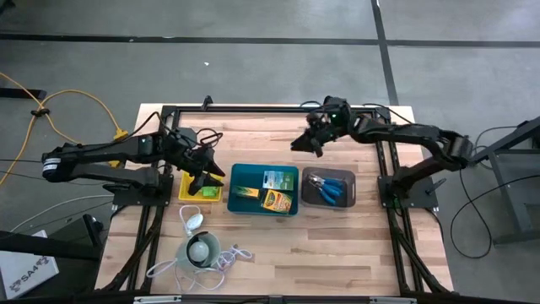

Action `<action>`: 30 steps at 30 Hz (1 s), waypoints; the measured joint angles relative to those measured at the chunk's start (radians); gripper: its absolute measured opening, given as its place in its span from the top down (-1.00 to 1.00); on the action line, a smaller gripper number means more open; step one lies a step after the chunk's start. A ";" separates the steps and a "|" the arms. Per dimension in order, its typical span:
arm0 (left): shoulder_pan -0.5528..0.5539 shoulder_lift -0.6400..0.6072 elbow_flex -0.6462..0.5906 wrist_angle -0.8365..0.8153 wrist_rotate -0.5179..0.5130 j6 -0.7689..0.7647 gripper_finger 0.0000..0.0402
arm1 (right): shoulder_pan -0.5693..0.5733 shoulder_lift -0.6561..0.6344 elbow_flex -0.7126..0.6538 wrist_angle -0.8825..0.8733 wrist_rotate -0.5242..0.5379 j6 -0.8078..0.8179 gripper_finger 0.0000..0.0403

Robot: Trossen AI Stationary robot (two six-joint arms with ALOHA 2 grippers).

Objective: Pick & Place School Supplies
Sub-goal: Return to Home Position

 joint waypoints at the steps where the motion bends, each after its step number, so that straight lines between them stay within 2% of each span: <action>1: -0.004 0.001 0.000 -0.002 -0.001 0.000 0.05 | -0.011 -0.027 0.000 -0.055 0.031 -0.021 0.27; 6: -0.020 0.001 0.000 -0.001 -0.002 -0.001 0.05 | -0.002 -0.178 0.000 -0.313 0.305 -0.088 0.27; 9: -0.030 0.001 0.000 0.000 -0.021 -0.001 0.05 | 0.034 -0.252 0.000 -0.411 0.466 -0.093 0.27; 13: -0.046 0.001 0.000 0.000 -0.055 -0.001 0.05 | 0.075 -0.327 0.000 -0.497 0.610 -0.092 0.27; 15: -0.055 0.001 0.000 -0.001 -0.055 -0.001 0.05 | 0.090 -0.360 -0.015 -0.510 0.655 -0.089 0.27; 19: -0.079 0.001 0.000 -0.001 -0.055 -0.002 0.05 | 0.091 -0.464 -0.127 -0.474 0.688 -0.057 0.27; 30: -0.129 0.001 0.000 0.003 -0.055 -0.004 0.05 | 0.088 -0.858 -0.469 -0.365 0.813 -0.034 0.27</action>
